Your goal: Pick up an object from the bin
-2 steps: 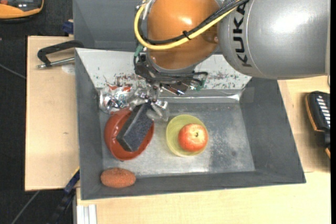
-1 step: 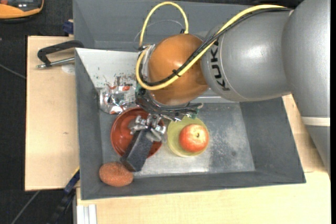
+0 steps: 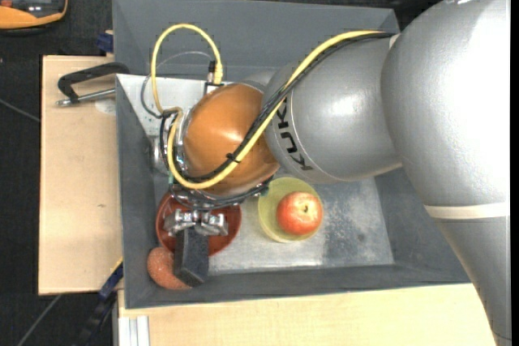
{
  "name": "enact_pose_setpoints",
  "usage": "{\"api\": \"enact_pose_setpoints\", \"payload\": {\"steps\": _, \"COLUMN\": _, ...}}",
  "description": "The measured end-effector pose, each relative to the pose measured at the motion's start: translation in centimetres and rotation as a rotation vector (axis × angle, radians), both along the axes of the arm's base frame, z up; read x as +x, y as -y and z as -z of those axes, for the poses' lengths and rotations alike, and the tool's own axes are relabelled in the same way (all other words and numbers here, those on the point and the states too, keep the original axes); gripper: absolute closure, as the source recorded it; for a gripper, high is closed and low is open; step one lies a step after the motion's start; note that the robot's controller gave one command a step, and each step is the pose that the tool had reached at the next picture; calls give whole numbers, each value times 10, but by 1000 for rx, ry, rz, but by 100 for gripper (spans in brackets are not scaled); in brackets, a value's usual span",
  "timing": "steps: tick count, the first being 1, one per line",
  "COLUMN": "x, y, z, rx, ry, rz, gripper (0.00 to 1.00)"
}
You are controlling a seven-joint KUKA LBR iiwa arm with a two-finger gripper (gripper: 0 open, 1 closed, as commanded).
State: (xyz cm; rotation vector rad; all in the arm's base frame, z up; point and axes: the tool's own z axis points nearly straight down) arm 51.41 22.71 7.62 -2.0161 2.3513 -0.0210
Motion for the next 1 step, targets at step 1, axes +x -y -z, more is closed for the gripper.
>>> {"api": "enact_pose_setpoints", "payload": {"steps": 1, "x": 18, "y": -2, "z": -1, "rx": 6, "ry": 2, "rz": 64, "gripper": 100}}
